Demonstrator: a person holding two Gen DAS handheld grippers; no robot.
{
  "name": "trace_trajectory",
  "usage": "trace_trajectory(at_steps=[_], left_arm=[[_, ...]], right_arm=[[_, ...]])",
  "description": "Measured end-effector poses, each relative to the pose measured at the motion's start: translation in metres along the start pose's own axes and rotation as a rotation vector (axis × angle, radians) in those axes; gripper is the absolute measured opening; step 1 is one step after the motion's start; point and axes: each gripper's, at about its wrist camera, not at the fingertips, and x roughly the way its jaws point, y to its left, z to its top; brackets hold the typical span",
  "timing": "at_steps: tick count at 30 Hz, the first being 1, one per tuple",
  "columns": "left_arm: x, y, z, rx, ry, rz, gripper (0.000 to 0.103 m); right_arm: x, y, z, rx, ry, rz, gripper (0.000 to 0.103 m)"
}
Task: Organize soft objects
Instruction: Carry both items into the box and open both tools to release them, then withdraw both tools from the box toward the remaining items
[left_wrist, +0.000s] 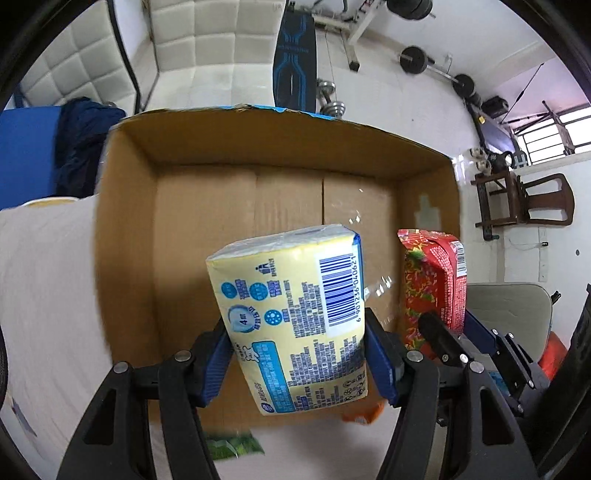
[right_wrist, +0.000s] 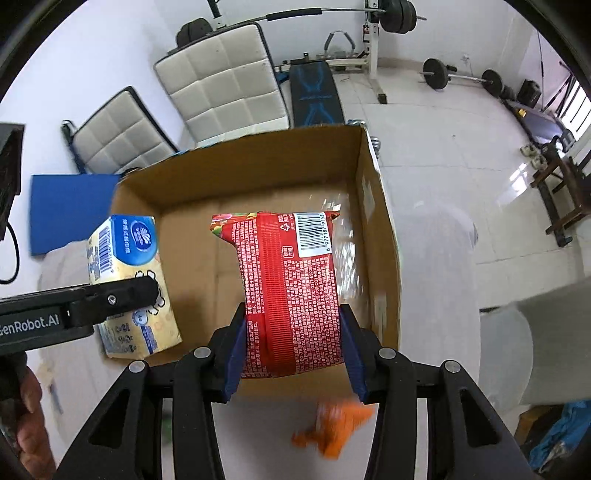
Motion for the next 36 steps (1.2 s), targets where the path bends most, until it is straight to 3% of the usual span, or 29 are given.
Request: trace_trajectory(at_steps=[4,11,19,20,26,30,33,36], left_arm=[[0.026,-0.001,0.029,0.026,0.044,0.014,0.062],[0.057,-0.007,0.05,0.062,0.097,-0.012,0.064],[0.065,-0.008,0.055,0.033,0.118,-0.01,0.064],[0.066,-0.012,0.056,0.038,0.108,0.006,0.064],[0.054,-0.007,0.041,0.046,0.063,0.046,0.074],[0.043,-0.001,0.019,0.068,0.027,0.096,0.09],[0.032,0.004,-0.003,0.08,-0.011,0.147,0.098],[0.019,0.009,-0.024,0.074,-0.059,0.167,0.098]], right_arm=[[0.039,0.0,0.028,-0.004,0.01,-0.035,0.048],[0.086,0.005,0.055,-0.036,0.021,-0.109,0.048],[0.122,-0.007,0.071,-0.004,0.104,-0.091,0.052],[0.123,-0.008,0.071,-0.002,0.104,-0.091,0.057],[0.116,-0.009,0.064,0.004,0.106,-0.085,0.065],[0.102,-0.005,0.056,-0.005,0.096,-0.09,0.093],[0.092,0.001,0.044,-0.031,0.089,-0.096,0.096],[0.079,0.005,0.031,-0.047,0.081,-0.105,0.103]])
